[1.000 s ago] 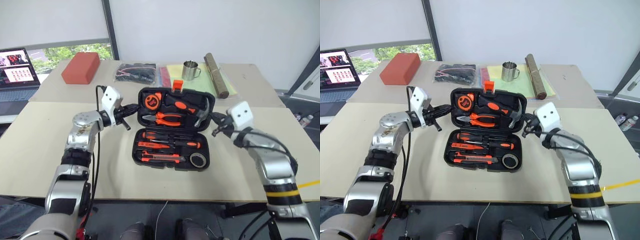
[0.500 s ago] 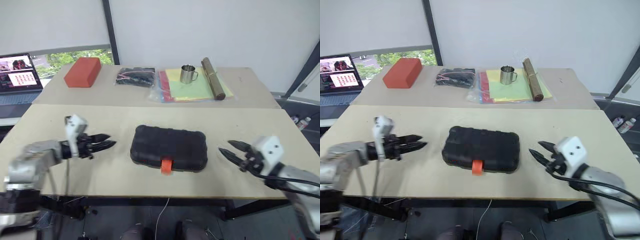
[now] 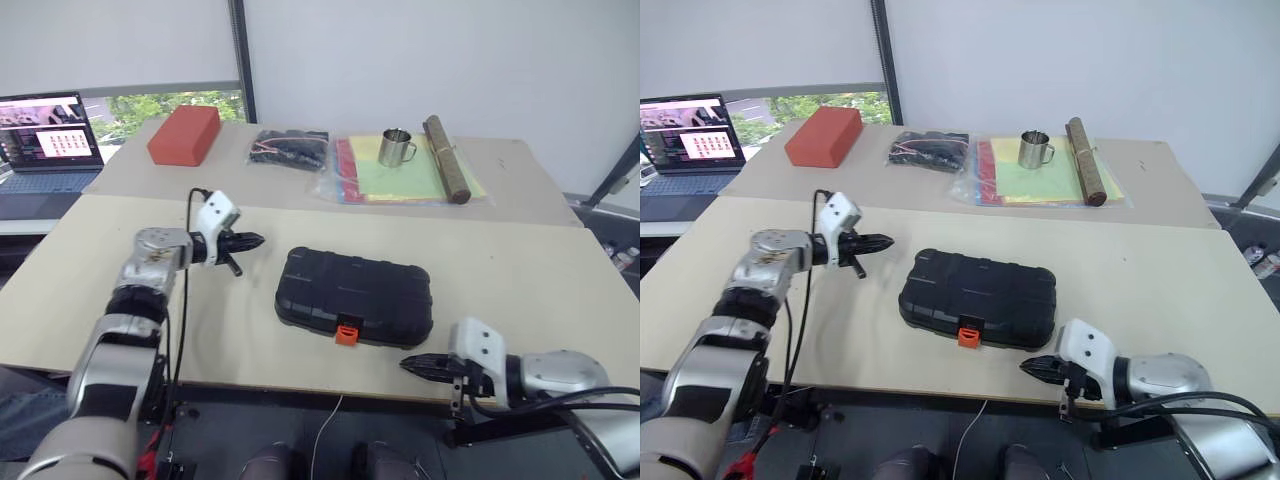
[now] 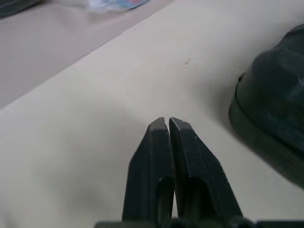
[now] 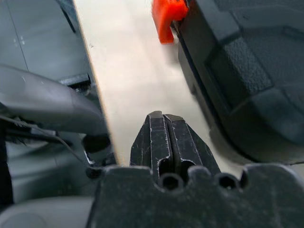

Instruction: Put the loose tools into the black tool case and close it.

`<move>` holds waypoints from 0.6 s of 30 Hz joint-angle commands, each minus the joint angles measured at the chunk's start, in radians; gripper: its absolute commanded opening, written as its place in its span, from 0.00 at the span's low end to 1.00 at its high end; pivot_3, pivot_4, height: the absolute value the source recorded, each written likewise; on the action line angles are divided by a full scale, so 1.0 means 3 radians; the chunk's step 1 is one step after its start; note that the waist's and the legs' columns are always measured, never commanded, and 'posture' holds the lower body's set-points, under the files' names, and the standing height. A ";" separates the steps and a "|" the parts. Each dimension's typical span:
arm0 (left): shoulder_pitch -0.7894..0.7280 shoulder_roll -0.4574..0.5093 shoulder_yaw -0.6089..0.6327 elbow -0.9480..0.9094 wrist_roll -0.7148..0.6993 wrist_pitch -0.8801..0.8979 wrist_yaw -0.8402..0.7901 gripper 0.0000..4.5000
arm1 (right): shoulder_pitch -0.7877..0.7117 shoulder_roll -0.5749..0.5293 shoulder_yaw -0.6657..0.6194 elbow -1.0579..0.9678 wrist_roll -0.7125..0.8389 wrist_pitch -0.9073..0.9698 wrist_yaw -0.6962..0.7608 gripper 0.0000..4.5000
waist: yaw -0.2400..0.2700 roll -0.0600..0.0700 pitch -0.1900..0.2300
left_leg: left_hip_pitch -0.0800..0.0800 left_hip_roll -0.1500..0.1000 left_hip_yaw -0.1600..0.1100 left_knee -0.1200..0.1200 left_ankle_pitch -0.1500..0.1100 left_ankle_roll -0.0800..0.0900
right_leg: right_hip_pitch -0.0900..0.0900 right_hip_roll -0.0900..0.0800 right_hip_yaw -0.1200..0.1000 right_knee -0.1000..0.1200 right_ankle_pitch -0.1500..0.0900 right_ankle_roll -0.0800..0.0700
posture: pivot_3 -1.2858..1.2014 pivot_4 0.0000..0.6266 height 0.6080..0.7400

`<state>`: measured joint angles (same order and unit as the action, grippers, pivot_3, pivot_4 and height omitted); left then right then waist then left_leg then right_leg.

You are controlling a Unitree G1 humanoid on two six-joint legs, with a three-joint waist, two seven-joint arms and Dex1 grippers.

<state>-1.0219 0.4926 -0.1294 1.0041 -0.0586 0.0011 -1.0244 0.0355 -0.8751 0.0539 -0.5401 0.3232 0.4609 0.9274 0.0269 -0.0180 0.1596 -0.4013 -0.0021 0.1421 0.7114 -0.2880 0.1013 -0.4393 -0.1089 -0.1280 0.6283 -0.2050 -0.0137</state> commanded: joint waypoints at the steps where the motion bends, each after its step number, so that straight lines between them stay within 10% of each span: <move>1: -0.0224 -0.0173 -0.0177 0.0359 0.0253 -0.0486 -0.0234 0.02 | -0.0214 0.0050 0.0201 0.0040 -0.0159 -0.0078 -0.0002 0.00 | -0.0011 0.0000 0.0000 | -0.0003 0.0000 0.0002 -0.0001 0.0000 0.0000 | 0.0000 0.0003 -0.0007 -0.0002 -0.0001 0.0001 | 0.52 0.24 0.97; 18: -0.0246 -0.0251 0.0140 -0.0075 -0.0128 0.0164 -0.1718 0.02 | -0.0158 0.0134 -0.0803 0.0302 0.0055 0.0296 -0.0327 0.00 | -0.0053 -0.0003 0.0003 | -0.0018 0.0005 -0.0013 0.0021 0.0002 0.0003 | -0.0006 -0.0027 0.0004 0.0006 0.0000 0.0008 | 0.52 0.24 0.97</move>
<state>-1.0610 0.3921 -0.1414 1.0713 -0.0268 -0.0320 -1.5159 -0.0377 -0.8196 -0.1059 -0.3682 0.2802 0.5171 0.8119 0.0110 -0.0189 0.1605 -0.4063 0.0001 0.1381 0.7173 -0.2875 0.1023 -0.4409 -0.1158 -0.1267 0.6306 -0.2052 -0.0117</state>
